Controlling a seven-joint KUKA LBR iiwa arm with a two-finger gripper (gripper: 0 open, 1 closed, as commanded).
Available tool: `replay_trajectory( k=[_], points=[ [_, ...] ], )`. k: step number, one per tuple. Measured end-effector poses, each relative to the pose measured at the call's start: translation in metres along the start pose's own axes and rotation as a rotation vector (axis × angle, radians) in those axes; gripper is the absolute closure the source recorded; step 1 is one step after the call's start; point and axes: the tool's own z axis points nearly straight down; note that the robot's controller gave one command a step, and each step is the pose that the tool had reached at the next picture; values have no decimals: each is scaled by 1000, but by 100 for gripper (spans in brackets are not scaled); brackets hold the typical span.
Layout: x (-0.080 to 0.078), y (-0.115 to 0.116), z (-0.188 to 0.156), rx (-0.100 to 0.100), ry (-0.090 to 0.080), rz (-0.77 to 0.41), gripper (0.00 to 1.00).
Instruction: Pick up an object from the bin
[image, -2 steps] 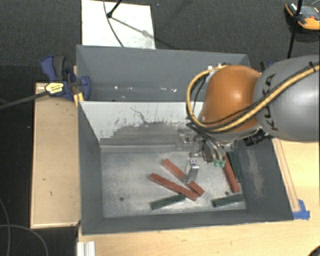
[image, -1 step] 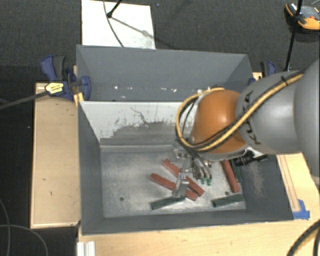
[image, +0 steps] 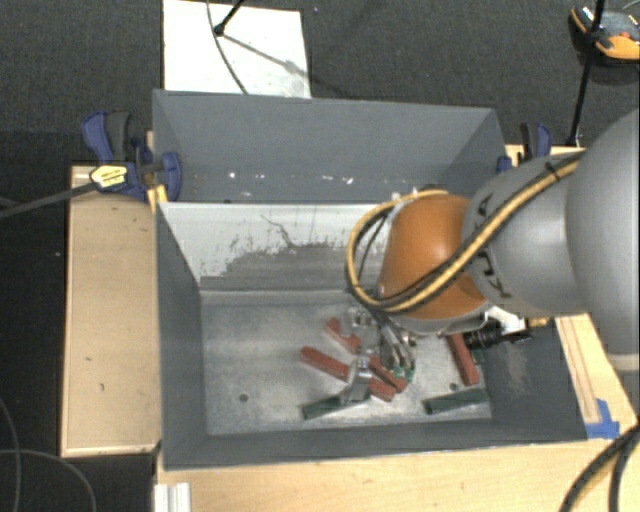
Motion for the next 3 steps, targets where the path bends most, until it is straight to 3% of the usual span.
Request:
replay_trajectory(
  k=[1,2,3],
  points=[
    [5,-3,-13,-2,-6,309,0],
    [9,1,24,-1,-4,226,0],
    [28,17,35,-3,-5,411,100]
  ],
)
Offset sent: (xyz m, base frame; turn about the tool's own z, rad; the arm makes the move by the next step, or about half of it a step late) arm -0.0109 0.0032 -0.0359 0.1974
